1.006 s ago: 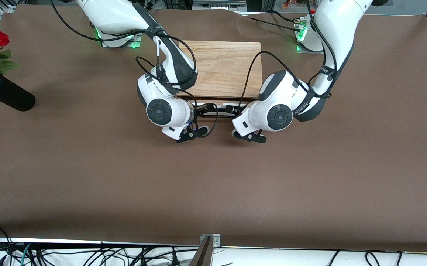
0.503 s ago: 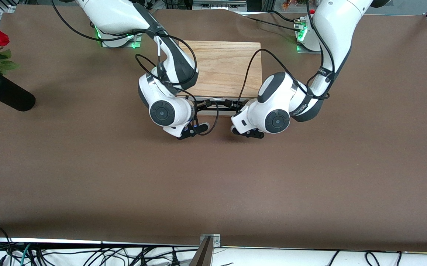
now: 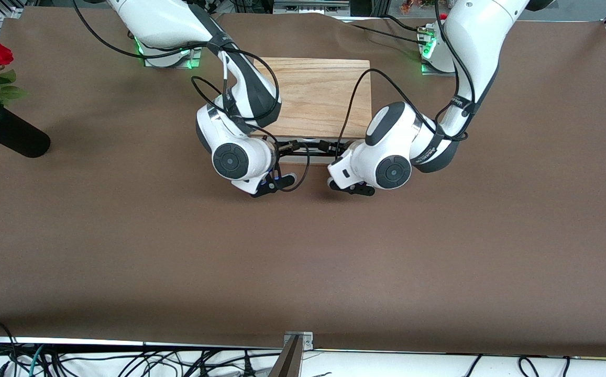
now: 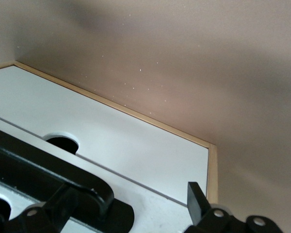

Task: Close drawer with both arms simultaneously
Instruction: 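Pull the right gripper back from the drawer while the left gripper withdraws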

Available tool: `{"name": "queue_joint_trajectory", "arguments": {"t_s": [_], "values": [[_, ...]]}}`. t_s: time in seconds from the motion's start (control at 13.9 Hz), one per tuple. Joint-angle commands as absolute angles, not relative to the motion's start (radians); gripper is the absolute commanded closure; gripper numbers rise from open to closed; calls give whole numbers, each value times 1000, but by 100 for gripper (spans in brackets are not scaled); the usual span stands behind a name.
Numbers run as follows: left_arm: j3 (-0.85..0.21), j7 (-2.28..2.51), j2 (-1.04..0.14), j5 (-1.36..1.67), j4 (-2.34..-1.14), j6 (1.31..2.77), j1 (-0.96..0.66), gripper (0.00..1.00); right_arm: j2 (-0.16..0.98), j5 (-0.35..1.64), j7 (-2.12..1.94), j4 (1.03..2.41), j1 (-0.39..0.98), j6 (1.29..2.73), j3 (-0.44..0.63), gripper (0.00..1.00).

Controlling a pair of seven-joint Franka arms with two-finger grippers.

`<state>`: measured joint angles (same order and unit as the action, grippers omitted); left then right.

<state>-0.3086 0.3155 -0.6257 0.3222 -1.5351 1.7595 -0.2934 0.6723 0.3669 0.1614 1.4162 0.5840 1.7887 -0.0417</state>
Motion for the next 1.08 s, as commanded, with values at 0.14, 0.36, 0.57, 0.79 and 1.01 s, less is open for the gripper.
{"name": "queue_joint_trajectory", "arguments": {"t_s": [0.14,0.36,0.57,0.79,1.01], "values": [[-313,308,-606,351,-1523,1697,-282,0,675,374,166,1387,586,1782,-40,0],[-296,308,-531,331,-1522,1692,-275,0,672,374,161,1342,578,1813,-37,0],[-278,307,-494,315,-1462,1690,-217,0,661,364,167,1310,575,1812,-25,0],[-278,305,-436,108,-1419,1690,-181,0,652,333,160,1269,569,1813,46,0],[-278,301,-342,-39,-1419,1690,-163,0,634,278,137,1206,569,1799,168,0]]}}
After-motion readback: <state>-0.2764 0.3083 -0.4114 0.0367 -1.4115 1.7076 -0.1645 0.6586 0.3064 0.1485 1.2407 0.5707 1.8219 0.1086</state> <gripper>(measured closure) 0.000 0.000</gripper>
